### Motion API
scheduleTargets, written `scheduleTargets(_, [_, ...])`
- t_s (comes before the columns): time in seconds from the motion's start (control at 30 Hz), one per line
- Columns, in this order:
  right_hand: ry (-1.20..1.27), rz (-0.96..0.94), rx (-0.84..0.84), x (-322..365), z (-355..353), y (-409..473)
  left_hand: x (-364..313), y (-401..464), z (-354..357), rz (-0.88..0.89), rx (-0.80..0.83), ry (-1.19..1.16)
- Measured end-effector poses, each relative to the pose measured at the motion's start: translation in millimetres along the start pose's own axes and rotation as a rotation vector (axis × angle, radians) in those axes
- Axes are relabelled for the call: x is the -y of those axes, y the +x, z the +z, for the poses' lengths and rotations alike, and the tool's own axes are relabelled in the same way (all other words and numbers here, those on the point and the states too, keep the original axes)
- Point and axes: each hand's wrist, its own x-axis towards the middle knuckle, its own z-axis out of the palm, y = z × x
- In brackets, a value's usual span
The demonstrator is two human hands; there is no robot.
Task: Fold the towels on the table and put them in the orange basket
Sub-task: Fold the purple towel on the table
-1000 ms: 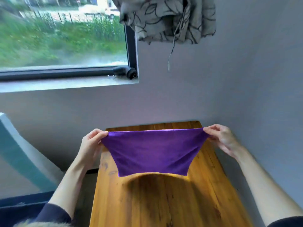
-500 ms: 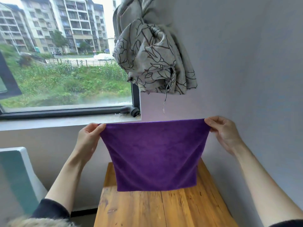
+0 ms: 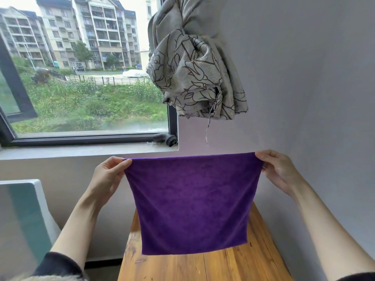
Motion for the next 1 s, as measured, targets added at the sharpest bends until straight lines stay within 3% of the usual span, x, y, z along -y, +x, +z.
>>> scheduleTargets(0.27, [0.002, 0.025, -0.038, -3, 1, 4, -1, 3, -4, 0.008, -0.006, 0.062])
scheduleTargets(0.47, [-0.693, -0.188, -0.11, -4, -1, 8, 4, 3, -11, -0.006, -0.007, 0.235])
scheduleTargets(0.6, [-0.952, -0.272, -0.1, -10, 6, 6, 11, 4, -15, 0.001, -0.022, 0.304])
scheduleTargets(0.83, [-1.186, -0.024, 0.083, -31, 2, 16, 33, 17, -20, 0.015, 0.014, 0.805])
scheduleTargets(1.0, [-1.238, 0.088, -0.06, -75, 2, 38, 74, 31, -17, -0.051, 0.04, 1.064])
